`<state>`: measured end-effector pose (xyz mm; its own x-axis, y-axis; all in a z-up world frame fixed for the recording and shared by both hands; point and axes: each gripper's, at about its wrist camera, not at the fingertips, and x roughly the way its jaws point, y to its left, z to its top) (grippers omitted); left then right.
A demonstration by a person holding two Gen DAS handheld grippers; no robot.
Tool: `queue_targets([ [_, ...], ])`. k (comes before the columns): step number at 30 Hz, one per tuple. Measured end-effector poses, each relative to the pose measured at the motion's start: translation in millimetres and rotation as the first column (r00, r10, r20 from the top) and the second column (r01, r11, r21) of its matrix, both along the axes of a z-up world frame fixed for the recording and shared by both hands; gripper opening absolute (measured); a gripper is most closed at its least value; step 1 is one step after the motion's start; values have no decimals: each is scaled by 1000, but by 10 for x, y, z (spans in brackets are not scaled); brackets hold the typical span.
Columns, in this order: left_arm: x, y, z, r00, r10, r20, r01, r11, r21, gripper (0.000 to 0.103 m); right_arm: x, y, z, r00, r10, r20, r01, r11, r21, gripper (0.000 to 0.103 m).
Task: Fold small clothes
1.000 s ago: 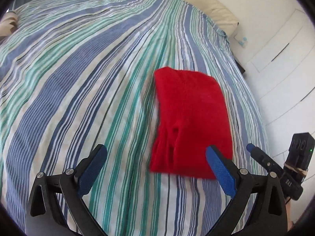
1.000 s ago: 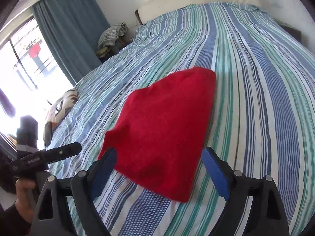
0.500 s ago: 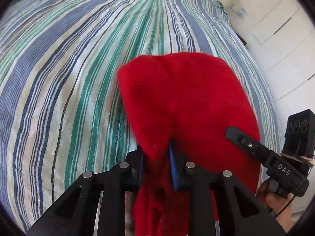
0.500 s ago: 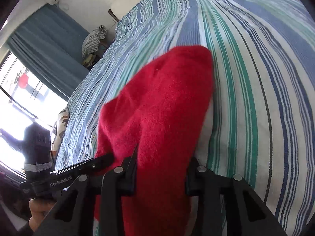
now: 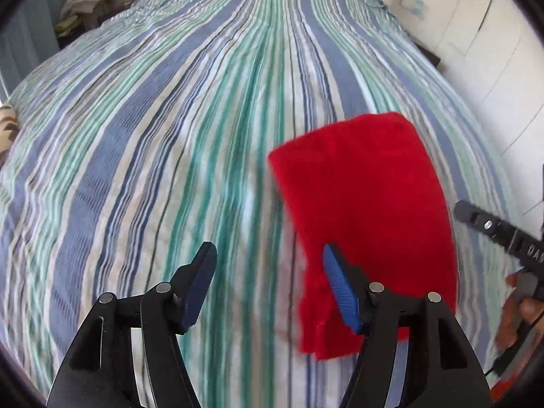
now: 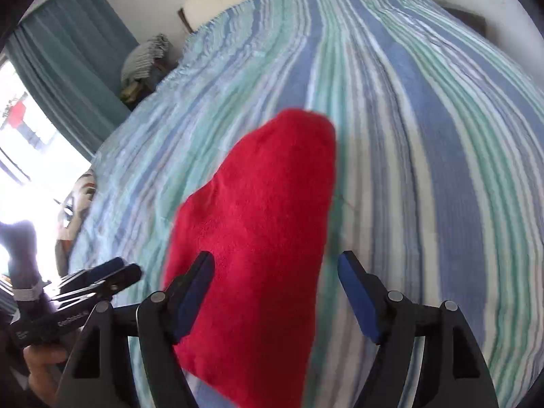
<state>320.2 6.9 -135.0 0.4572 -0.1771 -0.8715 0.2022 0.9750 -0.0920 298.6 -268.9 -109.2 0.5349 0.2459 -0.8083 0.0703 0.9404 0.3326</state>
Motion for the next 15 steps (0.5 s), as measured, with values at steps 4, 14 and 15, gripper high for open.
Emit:
queue_targets([
  [4, -746, 81, 144, 992, -14, 128, -1, 993, 120, 94, -628, -169, 98, 1000, -16, 12, 17, 989, -147, 91],
  [14, -1956, -51, 754, 983, 46, 176, -67, 992, 112, 102, -2213, 121, 798, 993, 55, 102, -26, 964, -266, 102],
  [15, -2032, -73, 785, 981, 48, 189, -70, 992, 110, 102, -2337, 148, 844, 993, 51, 109, -21, 963, -267, 102],
])
